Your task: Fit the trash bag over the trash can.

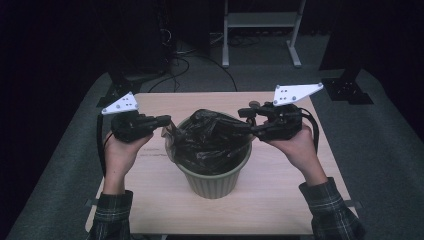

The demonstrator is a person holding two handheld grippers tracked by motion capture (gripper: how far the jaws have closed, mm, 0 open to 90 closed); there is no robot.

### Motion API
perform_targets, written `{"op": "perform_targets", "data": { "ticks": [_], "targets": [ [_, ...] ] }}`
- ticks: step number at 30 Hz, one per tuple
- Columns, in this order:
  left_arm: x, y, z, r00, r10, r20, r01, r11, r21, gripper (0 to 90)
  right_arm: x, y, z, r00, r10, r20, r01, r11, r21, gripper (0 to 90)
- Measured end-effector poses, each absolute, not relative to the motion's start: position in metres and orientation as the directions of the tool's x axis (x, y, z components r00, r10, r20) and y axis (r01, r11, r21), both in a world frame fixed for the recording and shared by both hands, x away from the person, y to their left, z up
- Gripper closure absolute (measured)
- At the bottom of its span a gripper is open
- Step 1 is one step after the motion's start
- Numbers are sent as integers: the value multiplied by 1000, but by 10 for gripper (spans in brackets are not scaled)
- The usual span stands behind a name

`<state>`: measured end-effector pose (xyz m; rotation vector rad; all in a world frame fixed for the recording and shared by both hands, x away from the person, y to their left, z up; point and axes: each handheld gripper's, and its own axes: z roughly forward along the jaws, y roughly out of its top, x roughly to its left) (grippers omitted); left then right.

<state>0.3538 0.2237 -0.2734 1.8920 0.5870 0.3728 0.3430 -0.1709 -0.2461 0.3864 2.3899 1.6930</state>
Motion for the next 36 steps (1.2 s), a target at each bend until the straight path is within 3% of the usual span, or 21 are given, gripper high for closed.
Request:
{"op": "perform_targets", "data": {
  "ticks": [5, 6, 7, 8, 16, 22, 30, 36],
  "targets": [
    [353, 221, -274, 834, 552, -15, 221, -309, 925, 899, 349, -161, -254, -947, 321, -18, 107, 366, 924, 605],
    [354, 221, -274, 834, 552, -15, 222, -310, 925, 899, 353, -155, -262, -953, 303, -31, 100, 408, 907, 807],
    [355, 221, -274, 833, 553, -14, 222, -311, 924, 899, 353, -155, -262, -953, 303, -31, 100, 408, 907, 807],
    [355, 221, -274, 832, 555, -16, 225, -310, 924, 899, 356, -153, -265, -954, 300, -26, 107, 417, 903, 900],
    [370, 229, -275, 794, 608, 0, 229, -299, 927, 900, 398, -182, -277, -882, 466, 72, 233, 298, 926, 900],
    [391, 228, -289, 749, 663, 22, 260, -324, 910, 900, 425, -191, -301, -823, 555, 122, 330, 292, 898, 900],
    [400, 230, -321, 716, 698, 14, 368, -393, 843, 900, 437, -195, -341, -791, 588, 170, 437, 349, 829, 900],
    [385, 234, -334, 722, 692, 21, 383, -424, 821, 900, 426, -205, -360, -792, 582, 183, 459, 371, 807, 900]
  ]
}}
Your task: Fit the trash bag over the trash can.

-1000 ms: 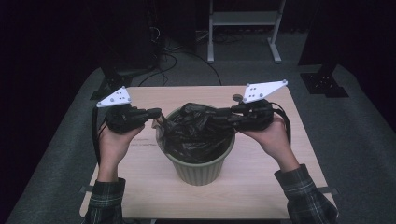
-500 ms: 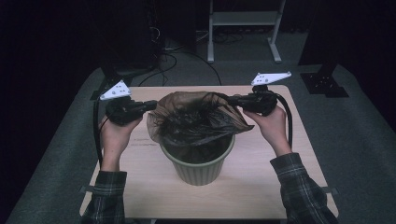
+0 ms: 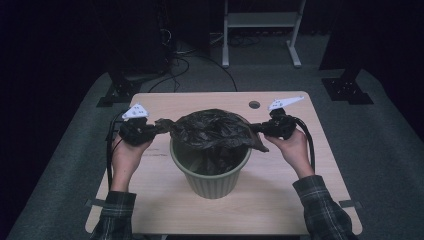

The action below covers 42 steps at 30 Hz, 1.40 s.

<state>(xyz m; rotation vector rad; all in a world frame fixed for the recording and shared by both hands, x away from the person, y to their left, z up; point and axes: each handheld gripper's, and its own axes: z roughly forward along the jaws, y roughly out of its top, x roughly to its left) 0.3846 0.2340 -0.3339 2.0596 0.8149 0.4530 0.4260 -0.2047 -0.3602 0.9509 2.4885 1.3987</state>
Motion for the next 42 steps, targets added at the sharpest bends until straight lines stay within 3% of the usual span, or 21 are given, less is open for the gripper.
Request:
{"op": "perform_targets", "data": {
  "ticks": [10, 12, 21, 30, 37, 41, 42],
  "targets": [
    [379, 235, -347, 722, 692, 12, 402, -433, 807, 900, 416, -211, -377, -795, 578, 187, 478, 406, 779, 900],
    [379, 237, -345, 725, 689, -1, 399, -419, 815, 900, 414, -214, -373, -787, 592, 175, 470, 390, 792, 758],
    [373, 238, -338, 732, 681, 4, 382, -416, 825, 899, 381, -245, -318, -798, 586, 140, 367, 288, 885, 656],
    [369, 237, -333, 735, 678, 8, 373, -414, 830, 899, 342, -236, -286, -869, 475, 137, 289, 265, 920, 543],
    [369, 238, -333, 737, 676, 7, 372, -414, 831, 899, 329, -209, -300, -918, 372, 134, 266, 330, 906, 575],
    [368, 236, -333, 738, 675, 7, 370, -413, 832, 899, 332, -202, -309, -928, 342, 147, 274, 361, 891, 701],
    [368, 236, -333, 738, 675, 6, 370, -412, 833, 899, 332, -201, -310, -932, 333, 145, 269, 365, 891, 801]
  ]
}}
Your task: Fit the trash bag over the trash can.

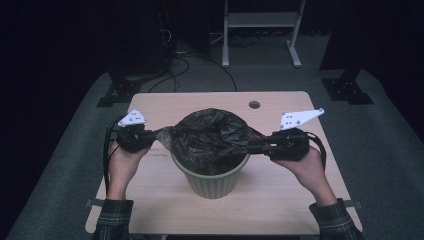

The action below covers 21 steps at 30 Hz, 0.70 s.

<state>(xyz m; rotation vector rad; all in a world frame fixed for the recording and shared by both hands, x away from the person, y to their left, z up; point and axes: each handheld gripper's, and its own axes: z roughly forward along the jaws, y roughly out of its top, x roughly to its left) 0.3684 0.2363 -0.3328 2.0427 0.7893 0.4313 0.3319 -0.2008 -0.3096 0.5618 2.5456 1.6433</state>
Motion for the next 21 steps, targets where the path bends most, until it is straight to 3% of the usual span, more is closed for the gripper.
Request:
{"op": "perform_targets", "data": {
  "ticks": [3, 10, 21],
  "targets": [
    [369, 236, -333, 739, 674, 4, 370, -411, 833, 899, 329, -200, -310, -945, 295, 139, 251, 384, 889, 900],
    [363, 238, -327, 743, 669, 10, 359, -410, 839, 900, 307, -222, -307, -956, 256, 142, 226, 335, 915, 900],
    [362, 237, -326, 745, 667, 15, 364, -425, 829, 900, 278, -267, -316, -943, 300, 146, 244, 323, 914, 900]
  ]
}}
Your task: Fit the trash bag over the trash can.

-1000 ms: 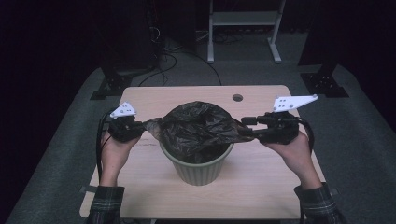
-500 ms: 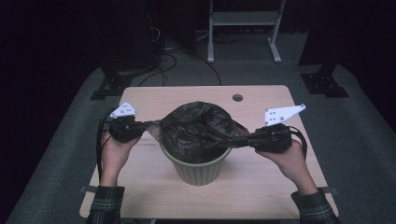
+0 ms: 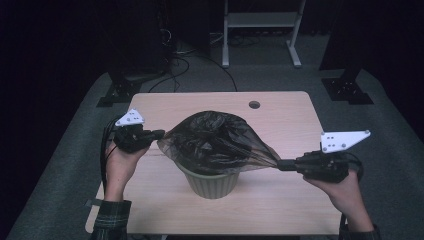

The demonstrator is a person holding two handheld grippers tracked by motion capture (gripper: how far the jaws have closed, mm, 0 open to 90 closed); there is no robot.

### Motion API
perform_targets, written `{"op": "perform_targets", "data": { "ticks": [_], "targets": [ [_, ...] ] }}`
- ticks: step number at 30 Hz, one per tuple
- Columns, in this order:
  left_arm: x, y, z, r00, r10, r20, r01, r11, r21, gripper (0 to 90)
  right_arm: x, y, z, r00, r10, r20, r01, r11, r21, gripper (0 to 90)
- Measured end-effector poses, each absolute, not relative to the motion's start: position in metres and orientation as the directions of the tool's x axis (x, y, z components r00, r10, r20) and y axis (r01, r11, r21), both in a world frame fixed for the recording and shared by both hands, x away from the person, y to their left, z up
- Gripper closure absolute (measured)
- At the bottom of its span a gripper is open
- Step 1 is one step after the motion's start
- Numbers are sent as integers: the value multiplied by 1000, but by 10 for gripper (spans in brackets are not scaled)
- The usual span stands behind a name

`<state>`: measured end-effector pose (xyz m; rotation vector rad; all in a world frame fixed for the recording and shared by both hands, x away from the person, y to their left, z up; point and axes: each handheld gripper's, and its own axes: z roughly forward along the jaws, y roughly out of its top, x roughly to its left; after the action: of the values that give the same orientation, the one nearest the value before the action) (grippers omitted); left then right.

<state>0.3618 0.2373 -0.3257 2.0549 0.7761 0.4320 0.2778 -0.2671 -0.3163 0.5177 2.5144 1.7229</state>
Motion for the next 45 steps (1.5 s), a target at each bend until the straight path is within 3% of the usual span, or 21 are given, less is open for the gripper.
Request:
{"op": "perform_targets", "data": {
  "ticks": [11, 14, 19, 21, 22, 23, 31, 37, 45],
  "targets": [
    [365, 243, -340, 730, 683, 0, 406, -434, 805, 900, 277, -236, -393, -927, 247, 281, 366, 443, 819, 900],
    [368, 243, -345, 705, 708, 38, 433, -472, 768, 899, 276, -222, -409, -925, 234, 300, 378, 492, 784, 900],
    [370, 248, -356, 714, 700, -13, 441, -435, 785, 899, 274, -210, -426, -924, 239, 297, 381, 552, 741, 900],
    [369, 248, -354, 717, 697, -21, 432, -421, 797, 869, 274, -209, -424, -928, 229, 295, 373, 544, 751, 897],
    [367, 248, -352, 723, 691, -26, 424, -413, 806, 857, 274, -209, -421, -930, 230, 288, 368, 537, 759, 806],
    [365, 249, -348, 724, 689, -25, 415, -407, 814, 845, 275, -210, -417, -928, 240, 284, 370, 517, 772, 771],
    [347, 252, -308, 737, 676, 9, 316, -357, 879, 686, 273, -227, -378, -937, 266, 225, 322, 414, 852, 619],
    [339, 228, -288, 788, 614, 32, 250, -367, 896, 552, 276, -234, -345, -928, 332, 167, 283, 340, 897, 598],
    [337, 181, -273, 860, 506, 68, 174, -415, 893, 481, 293, -217, -306, -909, 402, 109, 257, 335, 906, 564]
  ]
}}
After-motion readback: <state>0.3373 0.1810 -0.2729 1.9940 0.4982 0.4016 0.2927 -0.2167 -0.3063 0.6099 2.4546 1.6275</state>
